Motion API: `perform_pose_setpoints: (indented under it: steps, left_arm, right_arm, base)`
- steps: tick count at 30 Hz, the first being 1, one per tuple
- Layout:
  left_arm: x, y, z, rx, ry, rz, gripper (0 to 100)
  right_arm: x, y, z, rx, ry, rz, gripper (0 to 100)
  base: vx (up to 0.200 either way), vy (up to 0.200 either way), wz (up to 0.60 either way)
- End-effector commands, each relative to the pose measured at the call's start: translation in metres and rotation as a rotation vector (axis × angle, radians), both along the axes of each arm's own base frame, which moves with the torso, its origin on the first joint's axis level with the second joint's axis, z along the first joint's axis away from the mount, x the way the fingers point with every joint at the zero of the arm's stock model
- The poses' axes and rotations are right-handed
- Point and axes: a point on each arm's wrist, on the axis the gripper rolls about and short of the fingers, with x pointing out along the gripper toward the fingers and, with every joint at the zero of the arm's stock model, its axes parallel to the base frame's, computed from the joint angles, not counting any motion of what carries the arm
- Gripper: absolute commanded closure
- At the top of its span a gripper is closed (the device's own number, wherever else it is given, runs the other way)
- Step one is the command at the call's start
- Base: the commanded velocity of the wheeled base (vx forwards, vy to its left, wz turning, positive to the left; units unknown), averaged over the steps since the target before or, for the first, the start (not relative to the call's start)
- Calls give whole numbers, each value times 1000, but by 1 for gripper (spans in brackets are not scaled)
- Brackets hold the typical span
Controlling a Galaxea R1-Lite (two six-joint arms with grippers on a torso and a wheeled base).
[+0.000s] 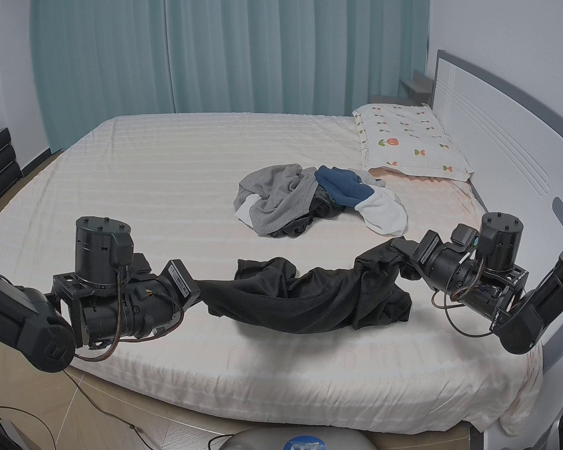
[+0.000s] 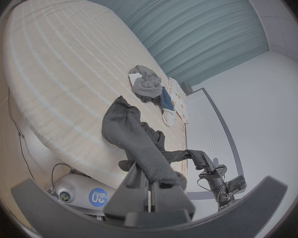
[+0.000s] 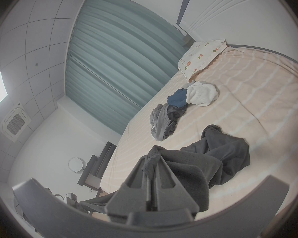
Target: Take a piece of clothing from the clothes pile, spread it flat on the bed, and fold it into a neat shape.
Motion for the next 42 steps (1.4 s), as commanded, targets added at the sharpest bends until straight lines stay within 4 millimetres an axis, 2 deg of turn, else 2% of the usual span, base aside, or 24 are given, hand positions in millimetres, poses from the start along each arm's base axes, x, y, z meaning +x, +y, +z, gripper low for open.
perform_pose_setpoints:
  steps: [1,5,22,33,42]
  left_arm:
    - [2,1,4,-31,3,21,100]
    - [2,2,3,-45,14,31,100]
    - [1,5,10,-51,-12,49,100]
    - [2,8,11,-54,-14,62,100]
    - [1,11,16,-61,-30,69,100]
  right_arm:
    - [-1,0,0,0,-1,3,100]
    - [-1,2,0,0,-1,4,100]
    - [-1,4,10,-5,-42,-75,100]
    - [9,9,8,-41,-65,-173,100]
    - [10,8,10,-29,-83,-177,100]
  base:
    - [0,0,0]
    - [0,0,0]
    - [0,200,0]
    - [0,200,0]
    - [0,200,0]
